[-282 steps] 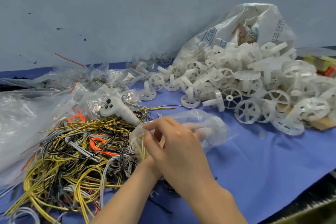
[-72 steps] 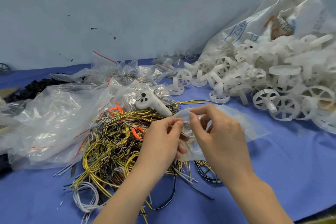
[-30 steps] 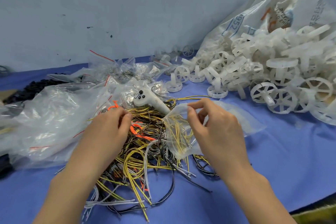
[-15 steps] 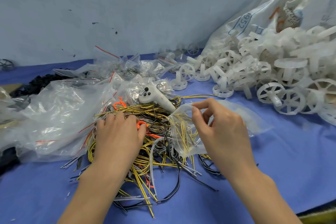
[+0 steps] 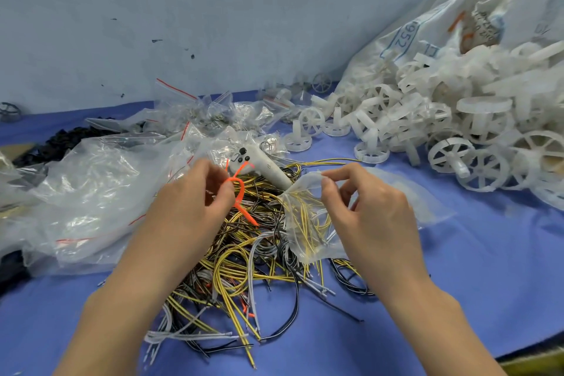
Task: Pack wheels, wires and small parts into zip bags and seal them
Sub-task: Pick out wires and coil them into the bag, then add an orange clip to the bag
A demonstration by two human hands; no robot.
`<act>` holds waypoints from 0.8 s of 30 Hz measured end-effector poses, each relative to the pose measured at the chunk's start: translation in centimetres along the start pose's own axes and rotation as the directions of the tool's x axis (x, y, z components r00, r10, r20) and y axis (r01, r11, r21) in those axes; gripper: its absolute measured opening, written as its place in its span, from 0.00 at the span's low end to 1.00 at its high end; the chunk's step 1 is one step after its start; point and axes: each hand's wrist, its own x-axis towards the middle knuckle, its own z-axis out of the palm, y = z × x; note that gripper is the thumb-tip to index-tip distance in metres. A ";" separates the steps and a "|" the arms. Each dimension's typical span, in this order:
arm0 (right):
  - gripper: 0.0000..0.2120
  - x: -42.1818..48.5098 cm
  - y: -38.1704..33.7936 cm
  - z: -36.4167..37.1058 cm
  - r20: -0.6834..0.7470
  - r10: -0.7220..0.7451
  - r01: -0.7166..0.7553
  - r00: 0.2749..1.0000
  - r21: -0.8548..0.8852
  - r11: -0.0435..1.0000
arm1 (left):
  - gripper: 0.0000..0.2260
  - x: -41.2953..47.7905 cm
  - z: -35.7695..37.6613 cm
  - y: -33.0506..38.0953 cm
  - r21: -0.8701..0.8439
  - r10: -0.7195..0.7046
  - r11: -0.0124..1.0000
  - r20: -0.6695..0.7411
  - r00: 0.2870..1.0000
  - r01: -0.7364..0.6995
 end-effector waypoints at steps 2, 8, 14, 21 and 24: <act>0.05 0.0 0.0 -0.1 0.001 0.004 -0.004 1.000 0.000 1.000 | 0.02 -0.1 -0.9 0.7 -0.059 0.080 0.995 -0.057 0.995 -0.084; 0.06 0.0 -0.1 -0.2 0.007 0.027 -0.027 1.000 0.022 0.999 | 0.08 0.1 -1.4 1.1 -0.326 0.141 0.933 -0.059 0.988 -0.152; 0.06 0.3 0.2 -0.3 0.000 0.098 -0.097 0.995 0.087 0.991 | 0.12 -0.3 1.1 1.8 -0.598 0.079 0.797 0.243 0.967 0.085; 0.06 0.2 -0.3 -0.5 0.008 0.078 -0.078 0.997 0.048 0.996 | 0.10 -0.5 2.9 2.0 -0.600 0.030 0.751 0.449 0.893 0.276; 0.05 -0.1 -0.6 -0.5 0.023 0.048 -0.048 0.999 -0.001 0.999 | 0.09 -0.5 3.6 1.9 -0.530 0.013 0.795 0.502 0.865 0.295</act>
